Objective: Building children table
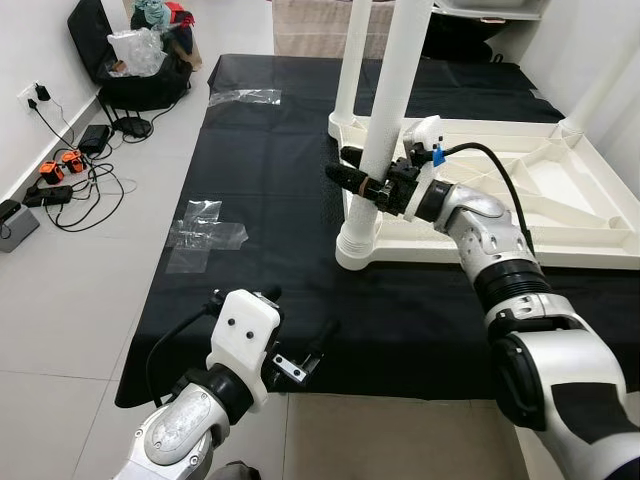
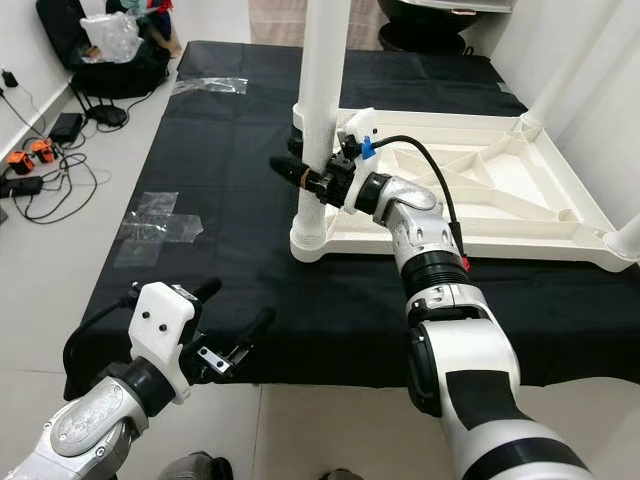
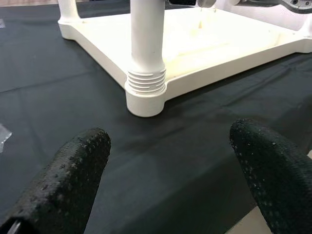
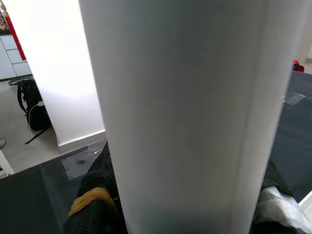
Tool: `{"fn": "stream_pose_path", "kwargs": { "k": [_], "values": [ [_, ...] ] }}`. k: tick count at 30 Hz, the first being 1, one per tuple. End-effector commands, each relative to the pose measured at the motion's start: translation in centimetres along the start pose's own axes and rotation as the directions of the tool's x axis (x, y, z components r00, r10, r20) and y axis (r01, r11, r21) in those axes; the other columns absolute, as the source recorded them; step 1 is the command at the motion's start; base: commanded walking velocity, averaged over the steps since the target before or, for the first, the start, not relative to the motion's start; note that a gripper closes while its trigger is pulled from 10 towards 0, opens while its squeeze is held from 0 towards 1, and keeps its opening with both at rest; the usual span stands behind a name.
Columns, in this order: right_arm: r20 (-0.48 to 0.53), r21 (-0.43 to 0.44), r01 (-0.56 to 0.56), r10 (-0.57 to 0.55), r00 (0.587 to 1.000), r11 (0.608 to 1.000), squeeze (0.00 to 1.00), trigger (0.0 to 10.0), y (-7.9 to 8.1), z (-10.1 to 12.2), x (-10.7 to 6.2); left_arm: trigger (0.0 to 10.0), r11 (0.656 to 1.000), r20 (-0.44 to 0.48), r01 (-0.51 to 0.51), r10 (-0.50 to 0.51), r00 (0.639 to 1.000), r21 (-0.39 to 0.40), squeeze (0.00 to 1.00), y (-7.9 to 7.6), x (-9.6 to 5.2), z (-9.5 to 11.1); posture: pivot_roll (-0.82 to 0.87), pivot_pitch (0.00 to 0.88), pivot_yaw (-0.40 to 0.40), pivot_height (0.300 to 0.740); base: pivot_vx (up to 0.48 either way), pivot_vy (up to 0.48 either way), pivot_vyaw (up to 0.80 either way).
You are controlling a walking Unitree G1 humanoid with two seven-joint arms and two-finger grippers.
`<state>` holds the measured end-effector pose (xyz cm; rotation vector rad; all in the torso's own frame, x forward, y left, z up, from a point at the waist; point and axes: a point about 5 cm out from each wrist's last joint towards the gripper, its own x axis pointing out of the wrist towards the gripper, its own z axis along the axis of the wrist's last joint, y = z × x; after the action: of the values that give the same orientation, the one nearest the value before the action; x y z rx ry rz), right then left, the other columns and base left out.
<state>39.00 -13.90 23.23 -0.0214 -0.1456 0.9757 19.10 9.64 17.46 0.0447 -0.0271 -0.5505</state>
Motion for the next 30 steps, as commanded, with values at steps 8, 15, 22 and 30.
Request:
{"fn": "stream_pose_path", "kwargs": {
  "k": [8, 15, 22, 30],
  "values": [
    [-0.005, -0.009, -0.014, 0.014, 1.0, 1.0, 0.0, 0.0, 0.5, -0.2, 0.5, 10.0, 1.0, -0.013, 0.0, 0.0, 1.0, 0.003, 0.0, -0.1, 0.0, -0.2, 0.11, 0.122, -0.086, 0.74, 0.0, 0.0, 0.0],
    [-0.014, -0.027, 0.063, -0.064, 0.998, 0.998, 0.0, 0.0, 0.5, -1.0, 0.3, 10.0, 1.0, -0.003, -0.022, 0.022, 1.0, 0.021, 0.0, 0.5, 0.2, 0.1, 0.11, 0.123, -0.083, 0.74, 0.0, 0.0, 0.0],
    [-0.022, -0.001, 0.298, -0.298, 0.954, 0.955, 0.0, 0.0, 0.0, -2.4, -0.1, 10.0, 0.998, 0.006, -0.036, 0.036, 0.999, 0.044, 0.0, 1.4, 0.6, 0.2, 0.1, 0.124, -0.076, 0.74, 0.0, 0.0, 0.0],
    [-0.028, -0.011, 0.55, -0.55, 0.835, 0.835, 0.0, 0.0, -0.2, -3.0, -0.3, 10.0, 0.998, 0.008, -0.034, 0.034, 0.999, 0.052, 0.0, 1.5, 0.8, 0.2, 0.09, 0.123, -0.075, 0.74, 0.0, 0.0, 0.0]
  ]
}}
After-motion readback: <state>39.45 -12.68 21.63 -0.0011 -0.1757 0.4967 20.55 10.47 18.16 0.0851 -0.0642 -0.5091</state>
